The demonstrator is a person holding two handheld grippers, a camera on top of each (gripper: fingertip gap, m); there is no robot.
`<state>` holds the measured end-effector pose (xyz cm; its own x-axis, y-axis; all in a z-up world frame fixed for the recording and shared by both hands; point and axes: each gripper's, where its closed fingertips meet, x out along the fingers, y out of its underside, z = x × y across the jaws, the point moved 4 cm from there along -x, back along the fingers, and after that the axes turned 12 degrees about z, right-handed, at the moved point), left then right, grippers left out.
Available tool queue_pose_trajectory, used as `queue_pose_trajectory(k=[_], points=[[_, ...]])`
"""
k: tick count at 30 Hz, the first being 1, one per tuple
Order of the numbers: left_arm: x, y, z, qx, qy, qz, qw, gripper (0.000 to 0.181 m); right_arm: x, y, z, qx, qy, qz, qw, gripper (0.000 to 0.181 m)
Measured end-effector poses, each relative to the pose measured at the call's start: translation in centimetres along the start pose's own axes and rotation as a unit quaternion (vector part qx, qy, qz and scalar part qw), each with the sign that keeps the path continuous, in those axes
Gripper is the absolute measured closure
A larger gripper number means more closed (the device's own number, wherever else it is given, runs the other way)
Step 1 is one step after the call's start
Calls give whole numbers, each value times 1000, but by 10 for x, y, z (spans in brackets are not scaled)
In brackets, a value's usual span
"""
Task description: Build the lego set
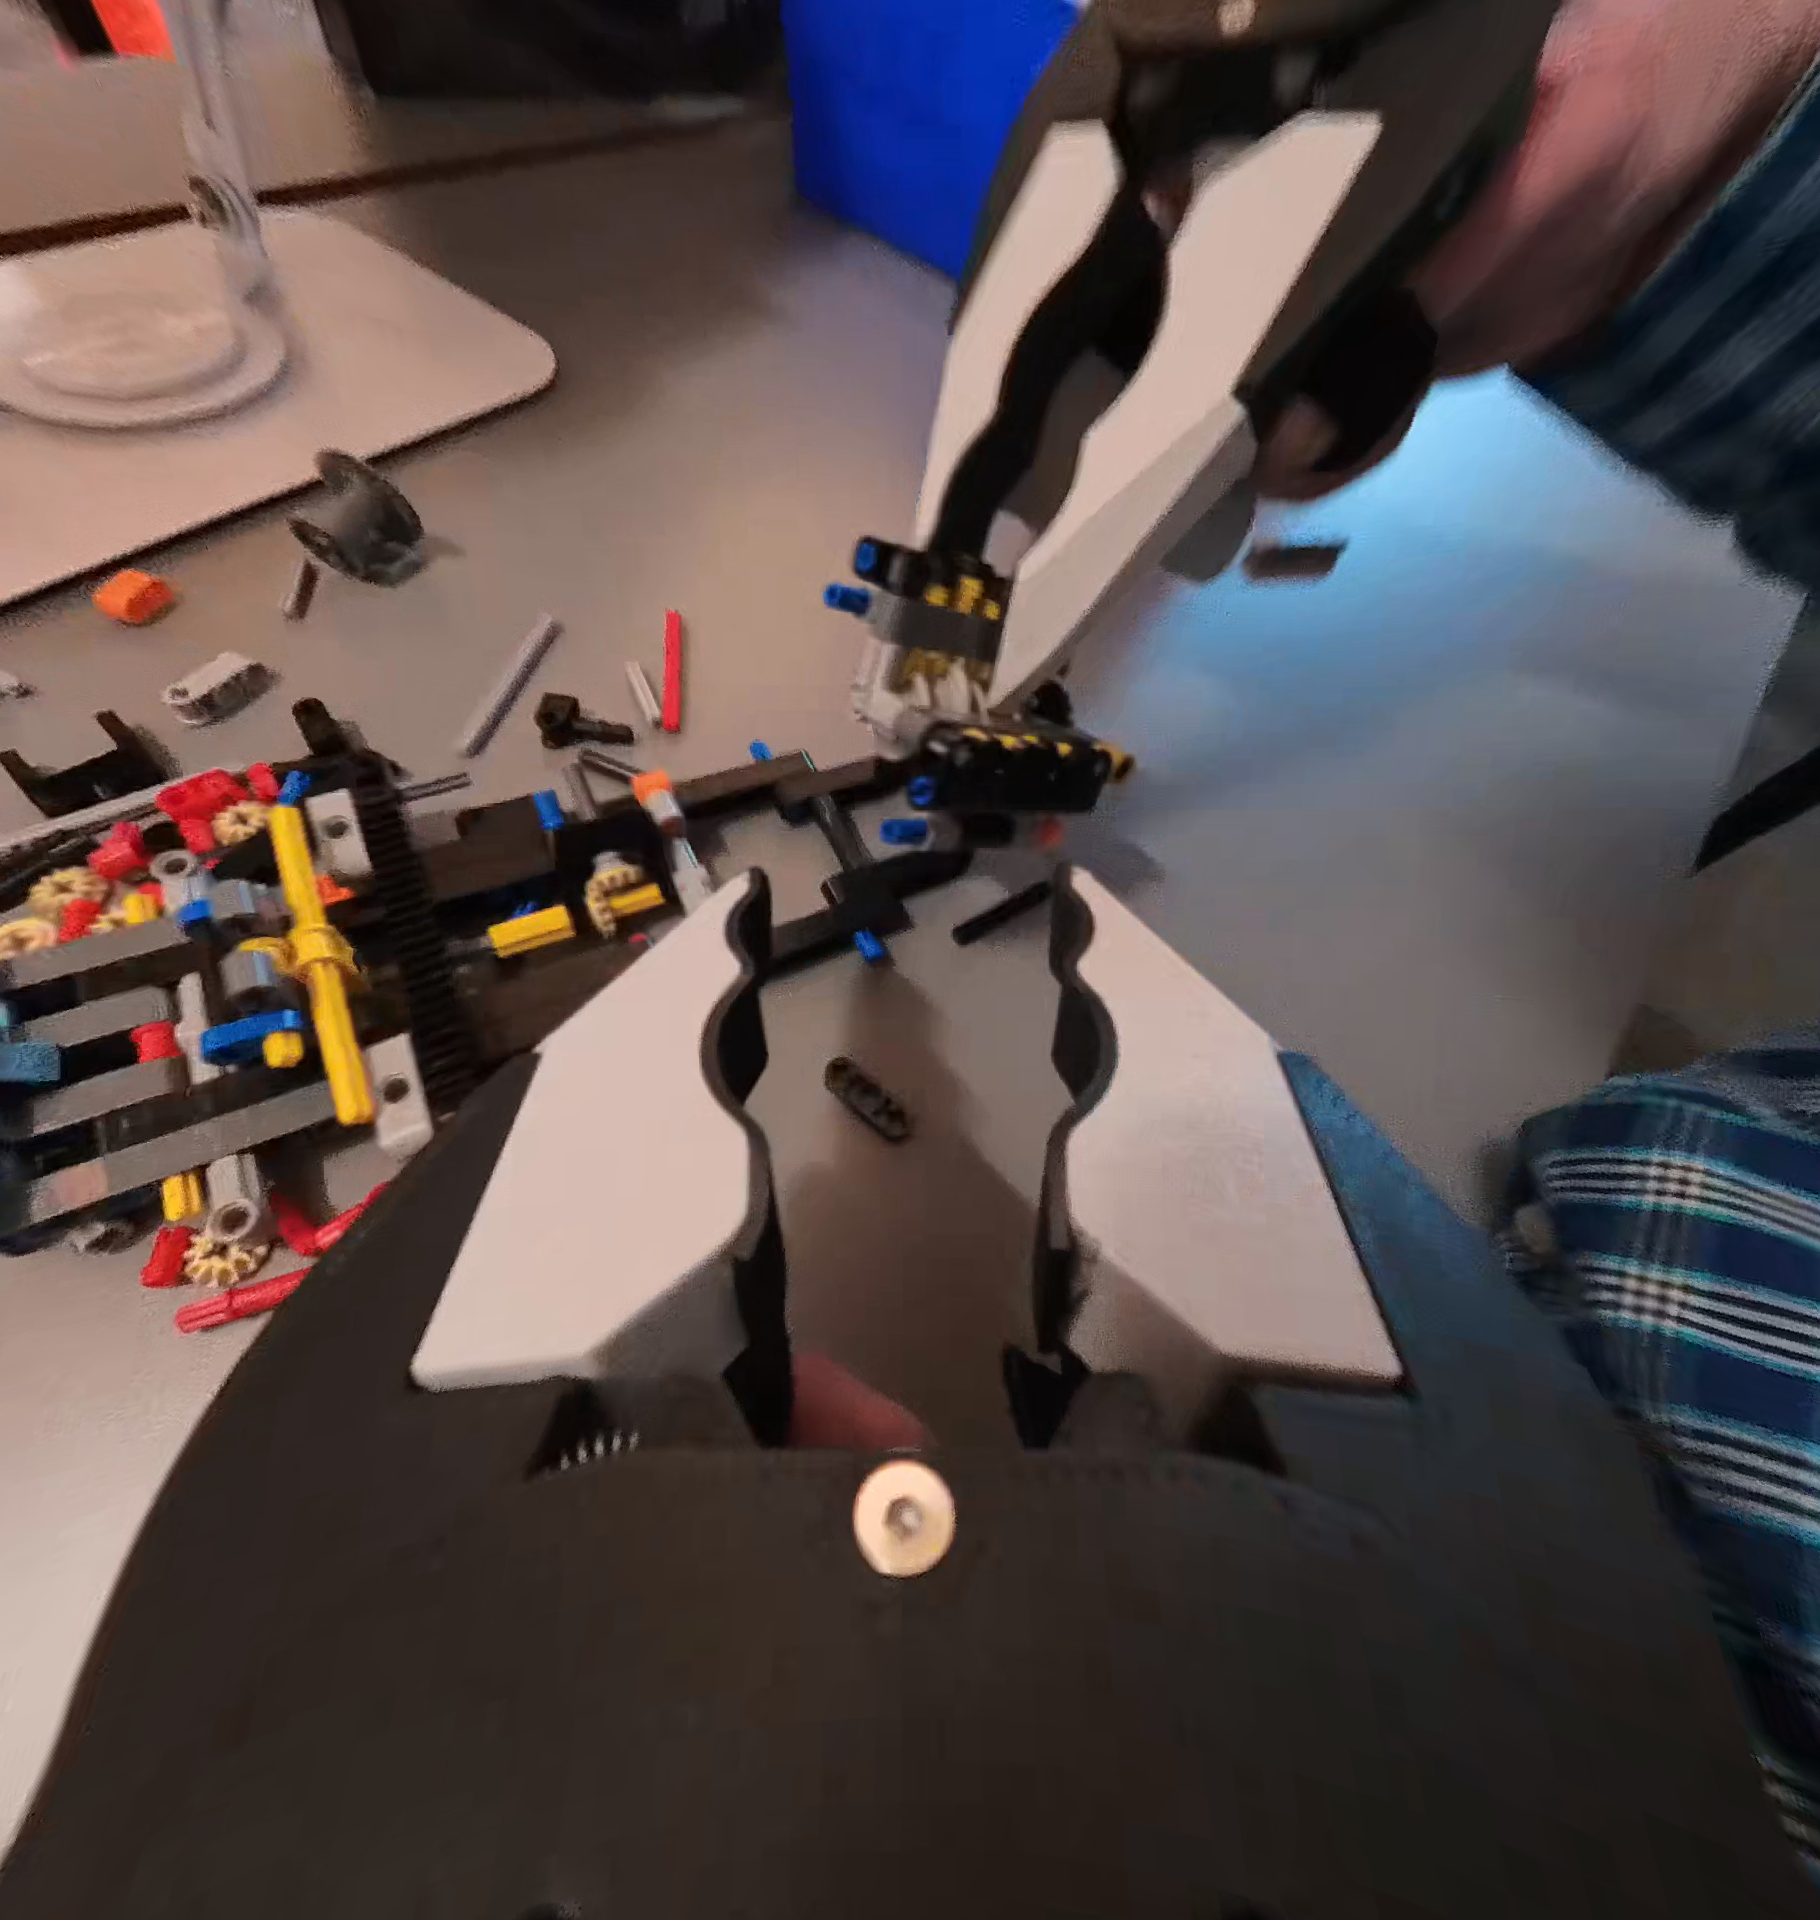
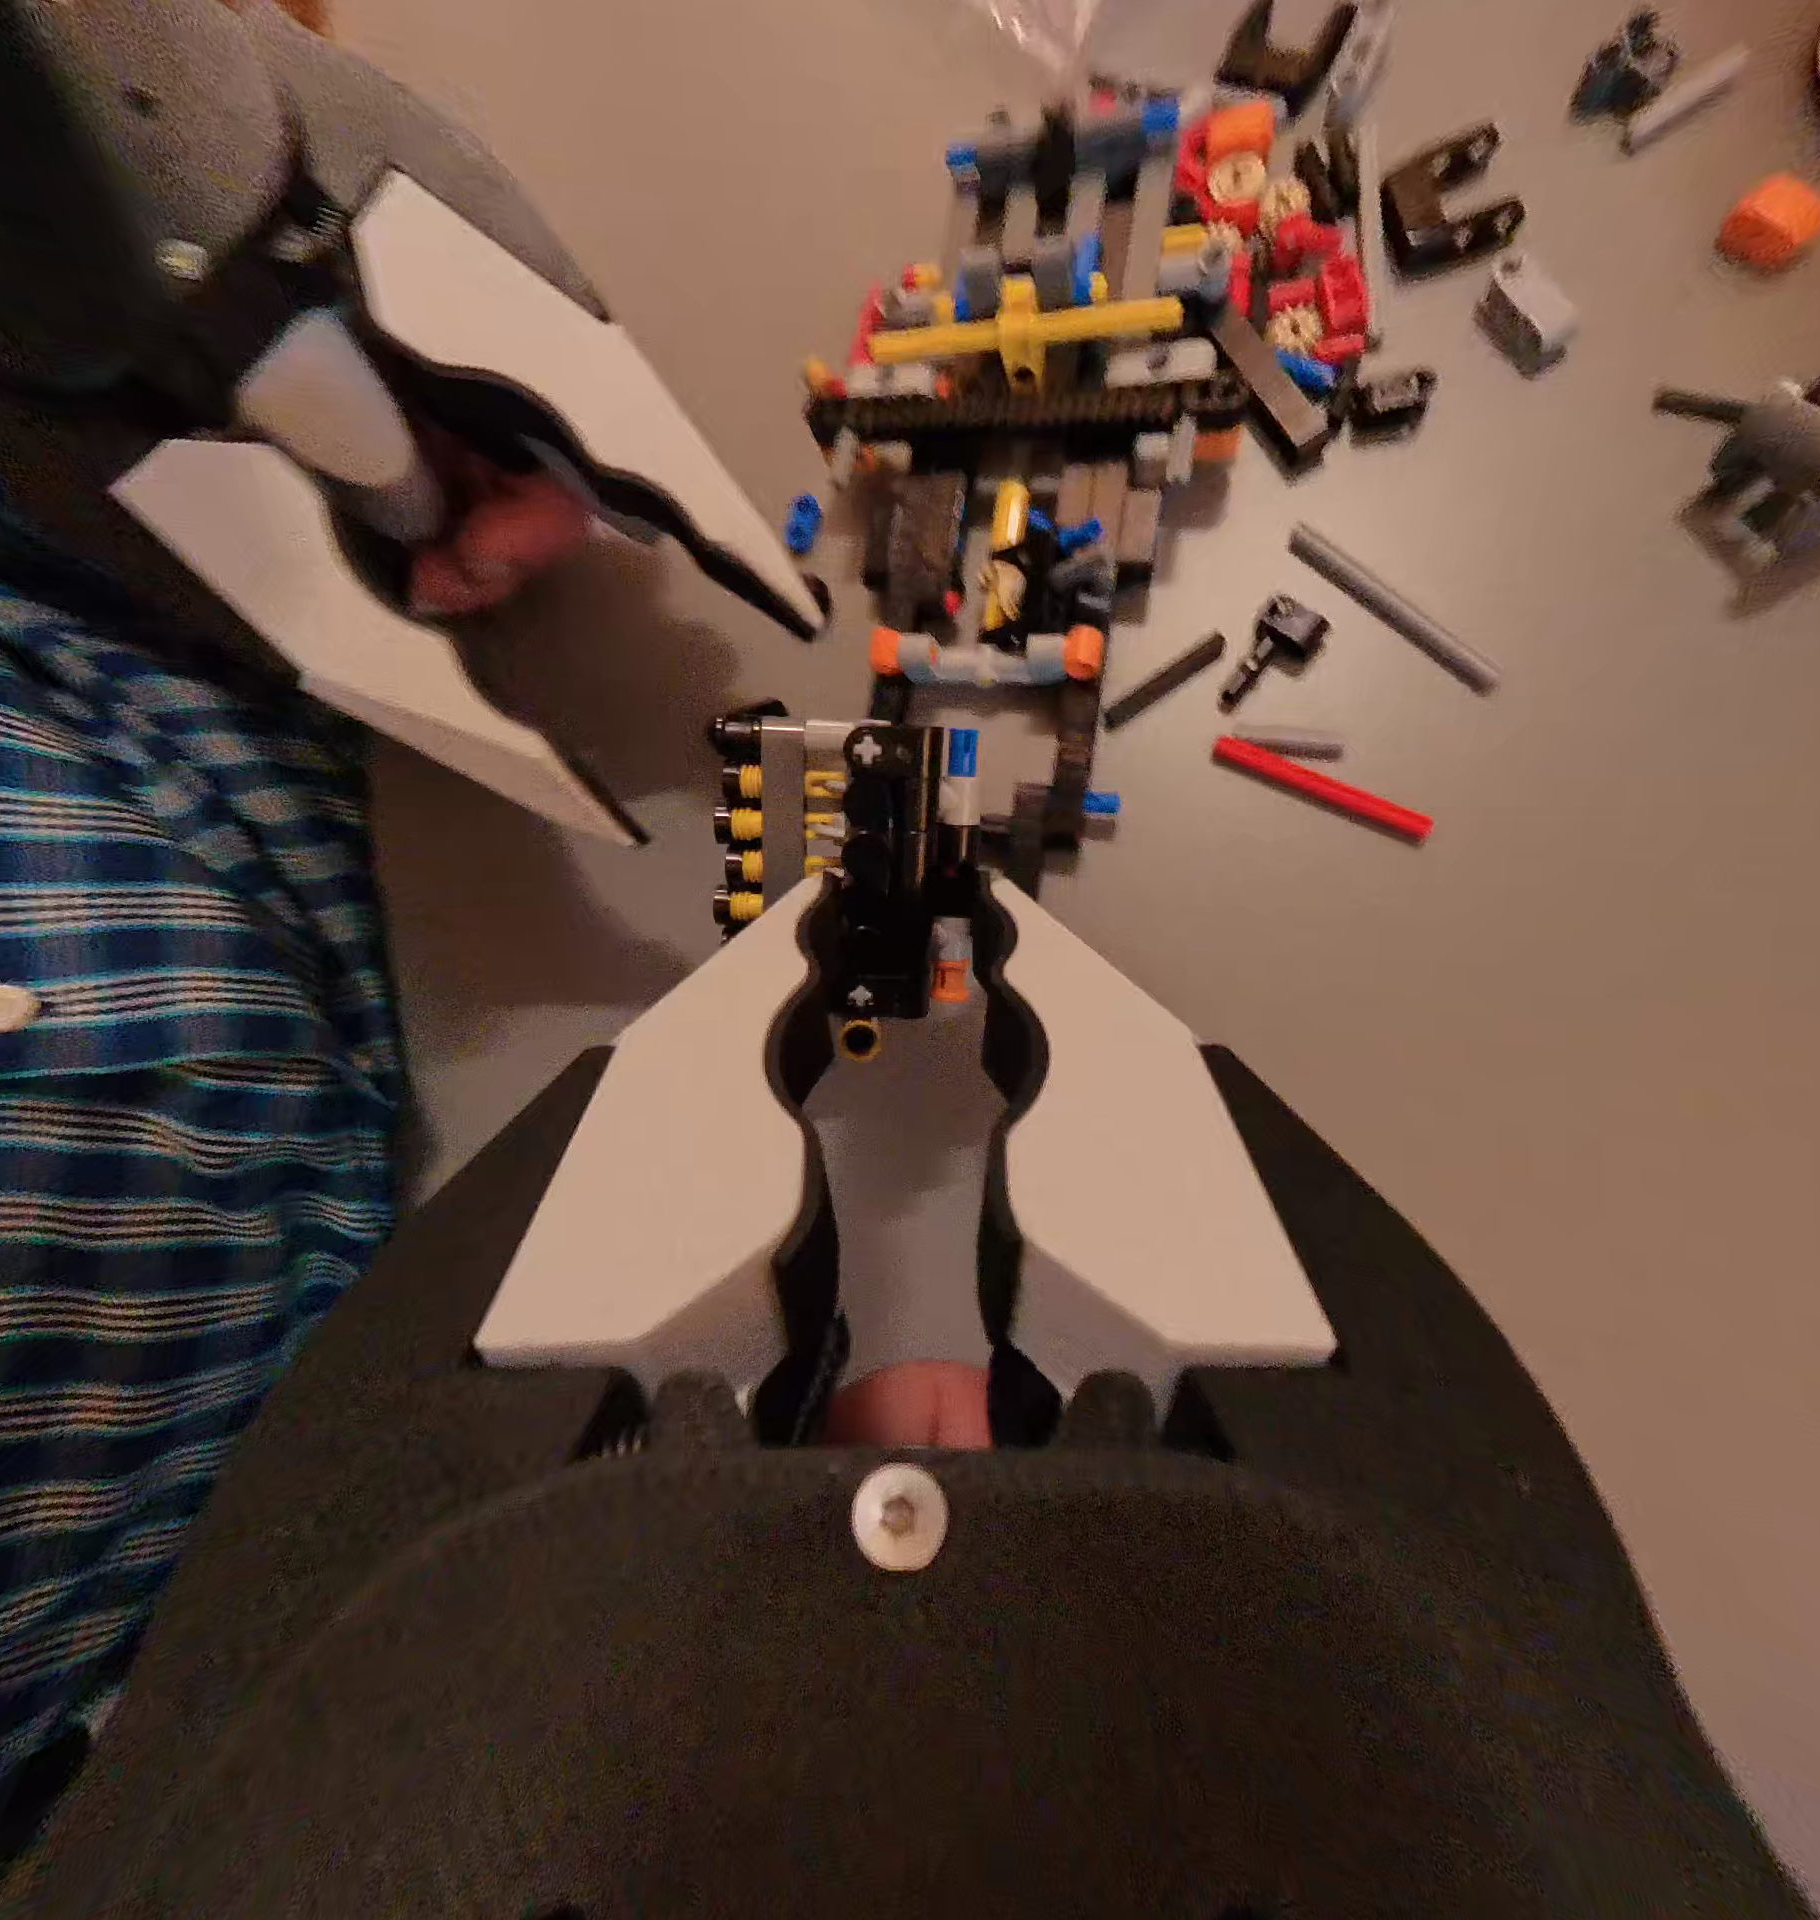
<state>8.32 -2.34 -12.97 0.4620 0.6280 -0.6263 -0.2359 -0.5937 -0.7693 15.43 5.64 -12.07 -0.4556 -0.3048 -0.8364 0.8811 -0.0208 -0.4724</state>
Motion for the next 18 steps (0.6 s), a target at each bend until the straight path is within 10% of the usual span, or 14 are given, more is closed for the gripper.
queue_pose_trajectory(k=[18], points=[[28, 15, 8, 42, -88, 118, 988, 105, 20, -21, -9, 4, 71, 105, 992, 159]])
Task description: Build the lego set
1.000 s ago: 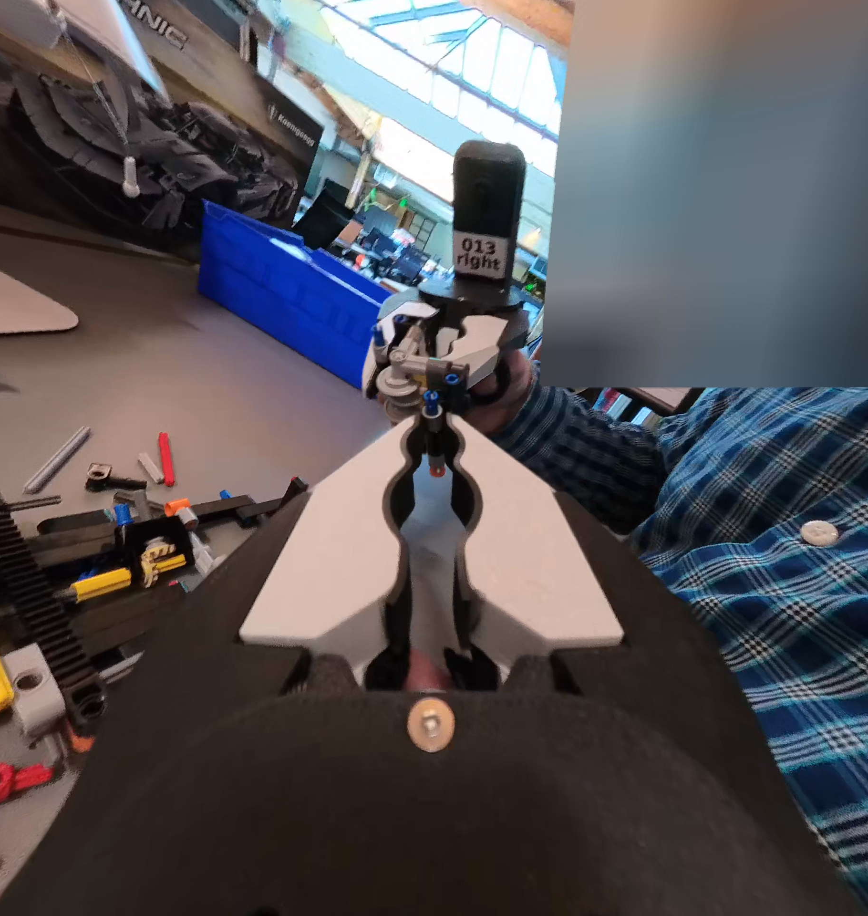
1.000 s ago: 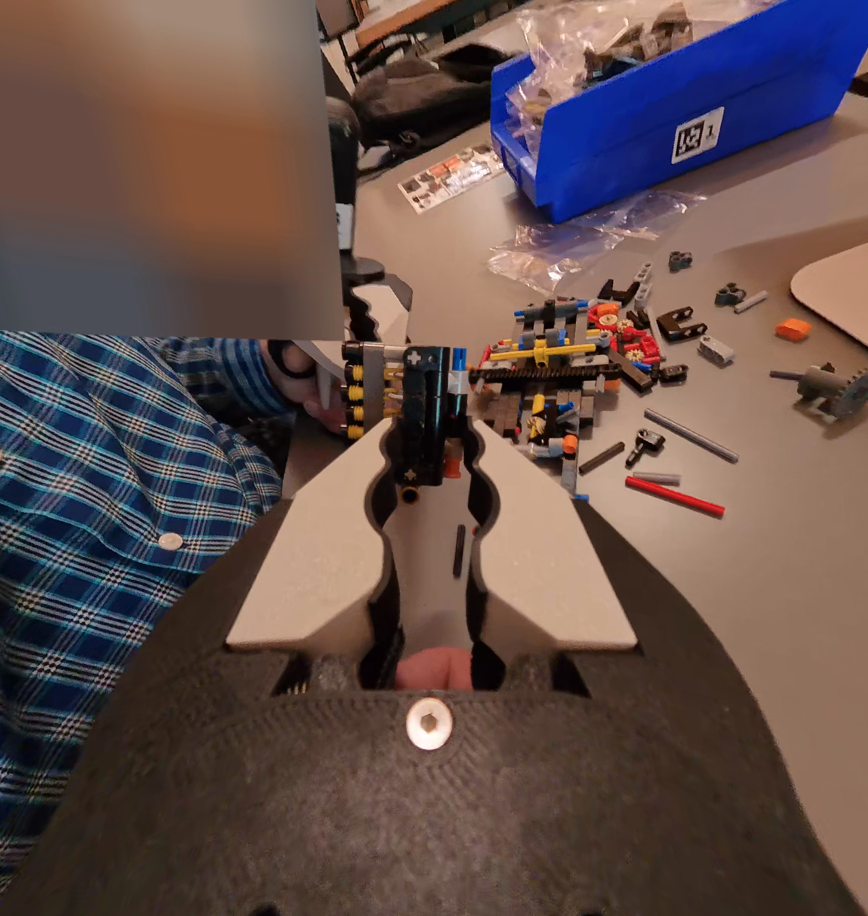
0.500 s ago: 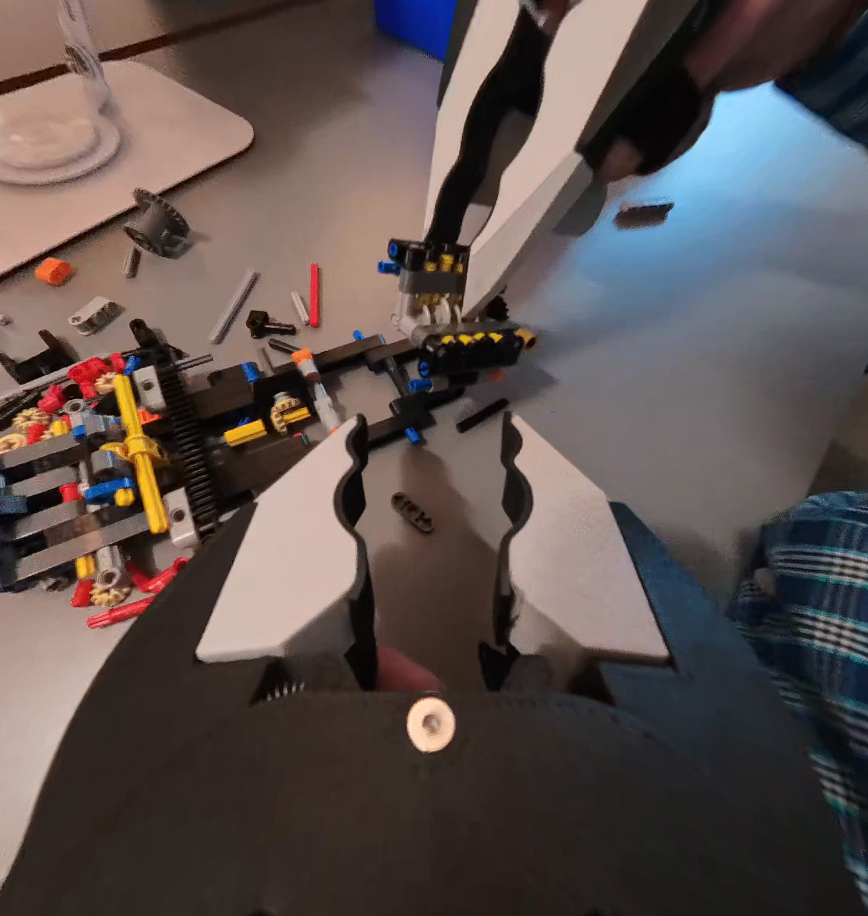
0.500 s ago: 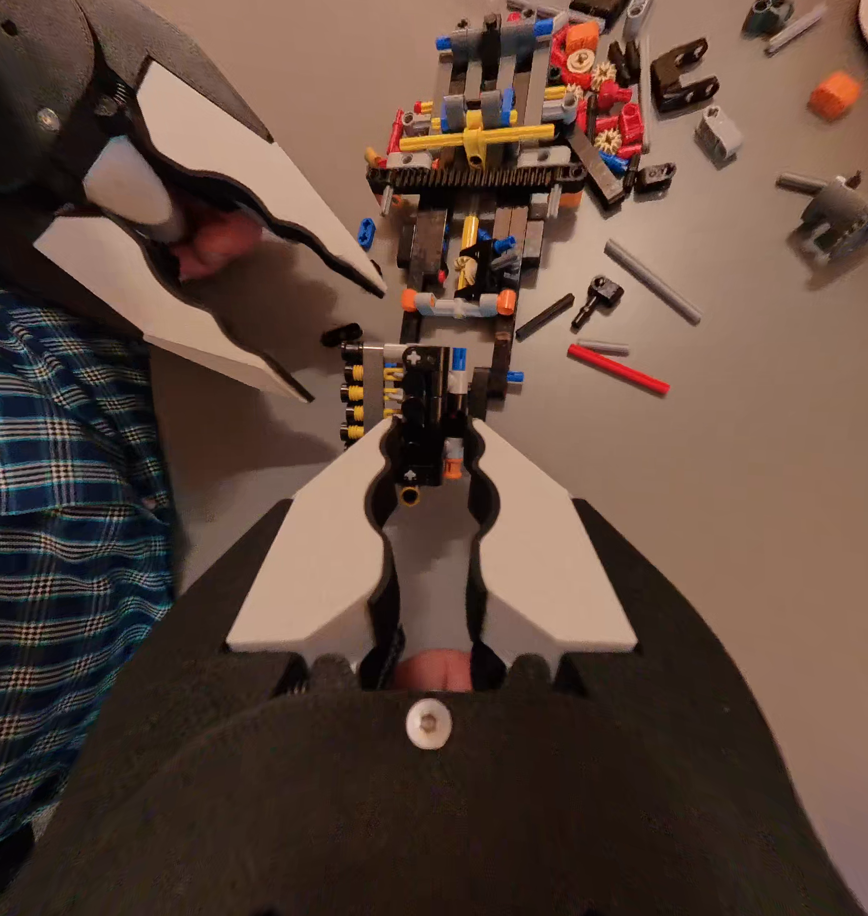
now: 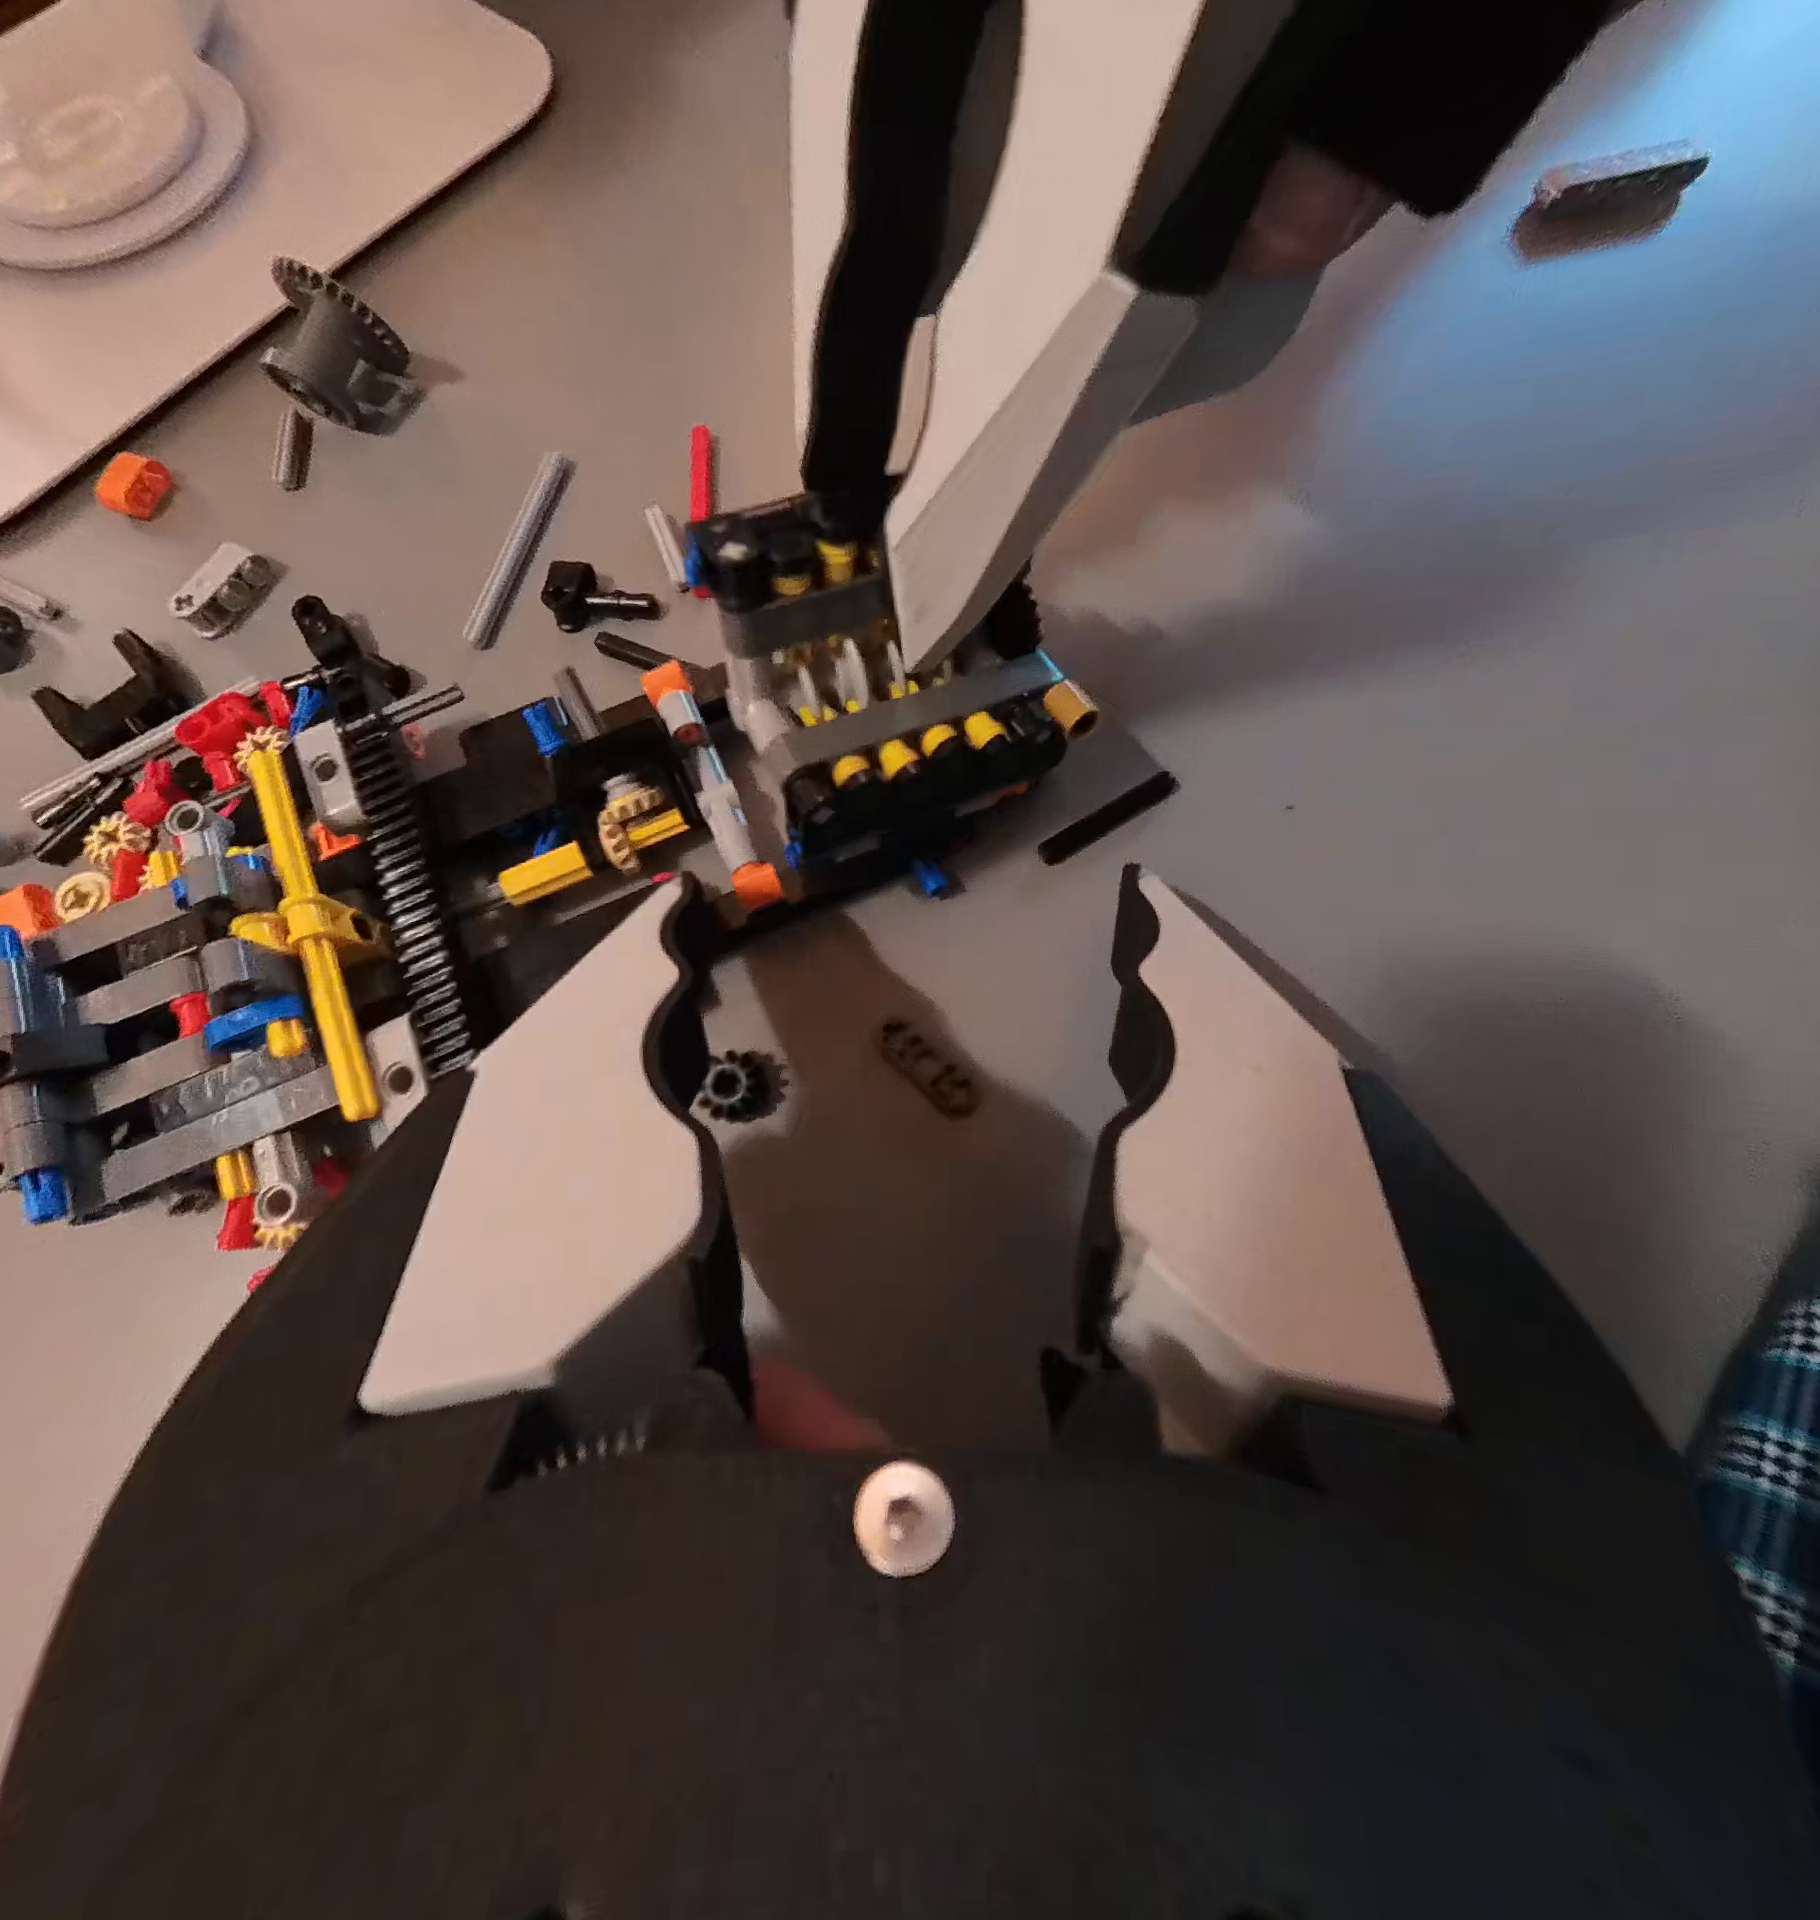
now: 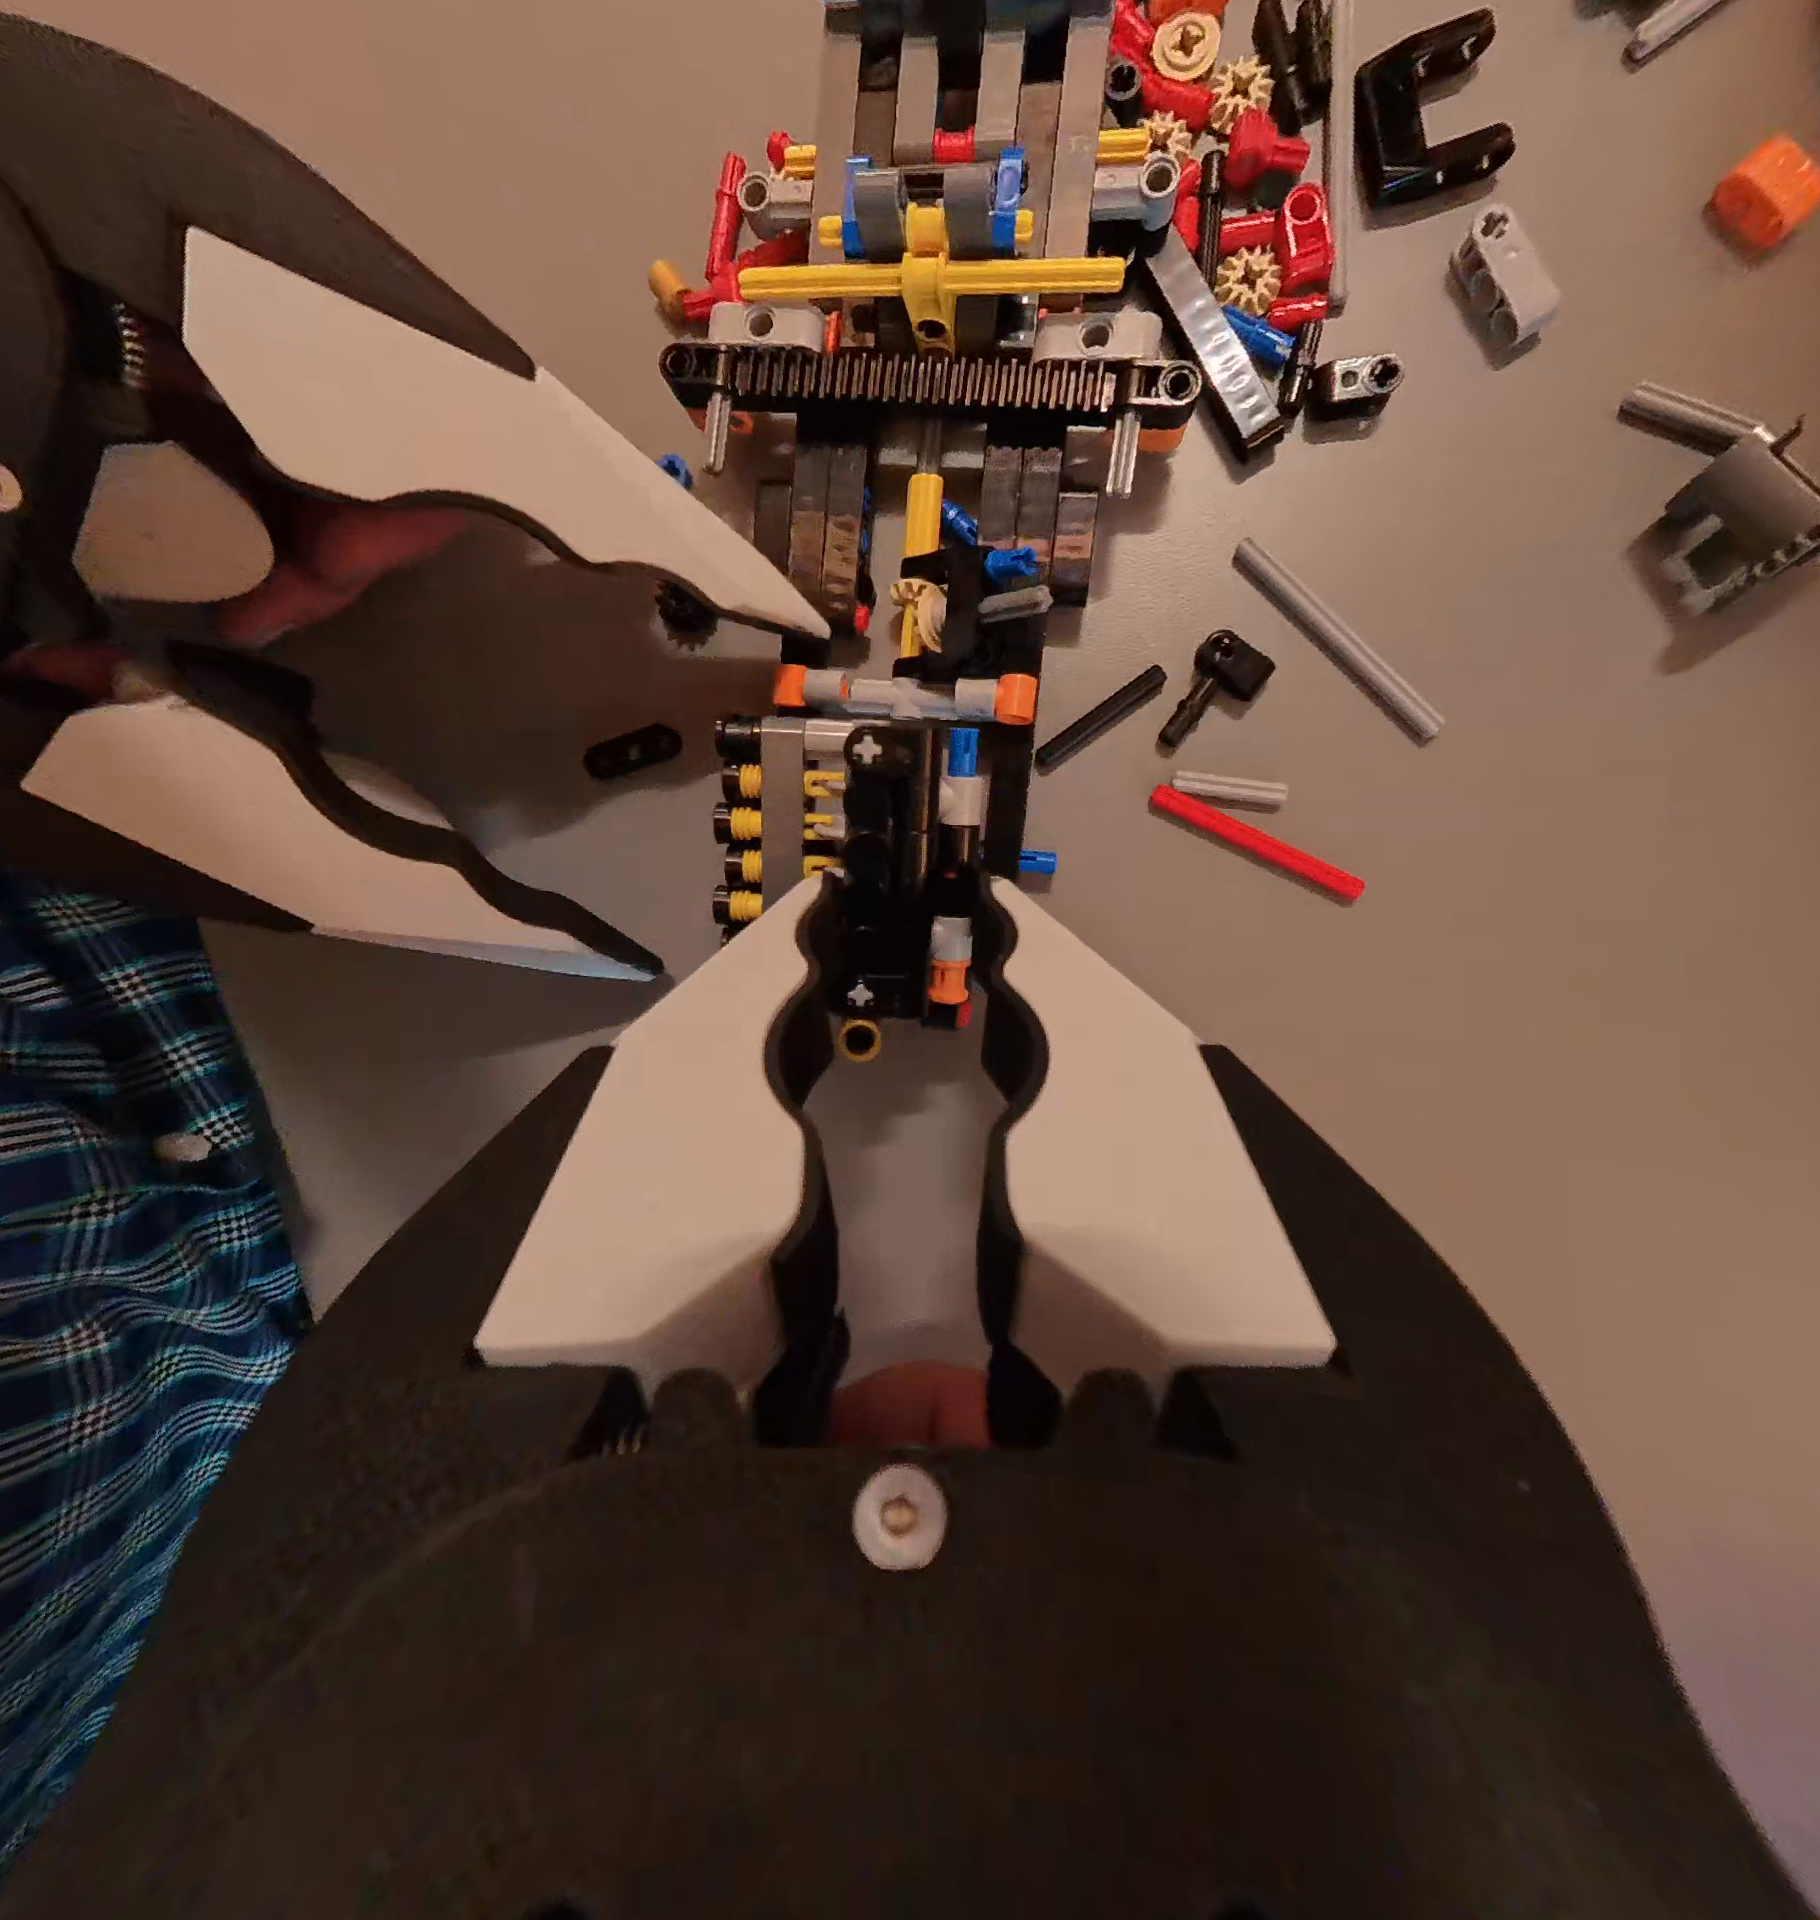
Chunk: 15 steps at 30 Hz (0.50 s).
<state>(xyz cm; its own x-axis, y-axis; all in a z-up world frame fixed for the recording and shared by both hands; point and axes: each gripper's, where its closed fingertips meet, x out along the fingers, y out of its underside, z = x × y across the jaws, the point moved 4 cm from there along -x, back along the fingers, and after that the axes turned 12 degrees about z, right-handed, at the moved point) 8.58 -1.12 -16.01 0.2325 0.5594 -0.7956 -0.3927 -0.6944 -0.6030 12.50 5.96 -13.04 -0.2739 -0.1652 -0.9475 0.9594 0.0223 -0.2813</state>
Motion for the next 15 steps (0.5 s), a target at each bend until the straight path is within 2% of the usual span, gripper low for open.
queue_pose_trajectory(k=[12, 15], points=[[8, -2, -1, 22, -13, 17, 1000, 108, 3, -3, 1, 15, 8, 21, 1000, 159], [8, -2, 0, 21, -12, 17, 1000, 109, 0, -2, -2, 12, 31, 38, 999, 159]])
